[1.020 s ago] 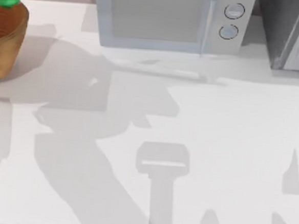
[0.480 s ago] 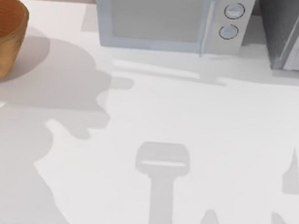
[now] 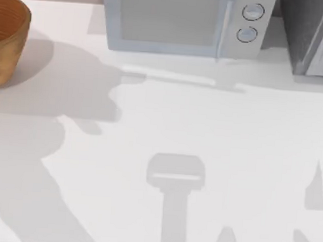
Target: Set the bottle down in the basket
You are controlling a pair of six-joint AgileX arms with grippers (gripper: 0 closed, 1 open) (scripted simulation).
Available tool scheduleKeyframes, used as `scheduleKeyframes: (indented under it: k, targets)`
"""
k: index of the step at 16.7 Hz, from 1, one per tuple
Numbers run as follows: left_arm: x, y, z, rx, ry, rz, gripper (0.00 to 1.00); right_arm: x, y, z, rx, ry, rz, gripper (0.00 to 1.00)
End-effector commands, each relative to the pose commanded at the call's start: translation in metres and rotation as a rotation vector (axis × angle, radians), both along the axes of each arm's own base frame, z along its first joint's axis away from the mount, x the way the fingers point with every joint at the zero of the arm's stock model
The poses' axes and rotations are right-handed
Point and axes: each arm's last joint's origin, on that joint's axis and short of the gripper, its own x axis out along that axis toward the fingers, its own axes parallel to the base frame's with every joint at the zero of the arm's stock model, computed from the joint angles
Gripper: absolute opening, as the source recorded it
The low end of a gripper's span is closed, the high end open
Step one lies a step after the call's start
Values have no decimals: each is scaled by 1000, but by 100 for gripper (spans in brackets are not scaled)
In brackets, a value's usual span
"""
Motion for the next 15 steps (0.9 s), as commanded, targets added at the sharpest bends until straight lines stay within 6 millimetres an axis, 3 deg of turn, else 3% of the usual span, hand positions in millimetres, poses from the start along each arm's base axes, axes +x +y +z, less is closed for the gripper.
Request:
scheduleKeyframes:
  k: [2,6,15]
  targets:
    - [11,-12,-12,-2,2,0,0,0,0,0,0,0,0,100]
    - [12,-14,-14,-3,3,0,0,0,0,0,0,0,0,100]
    - [12,-14,-14,-3,3,0,68,0,0,0,0,0,0,100]
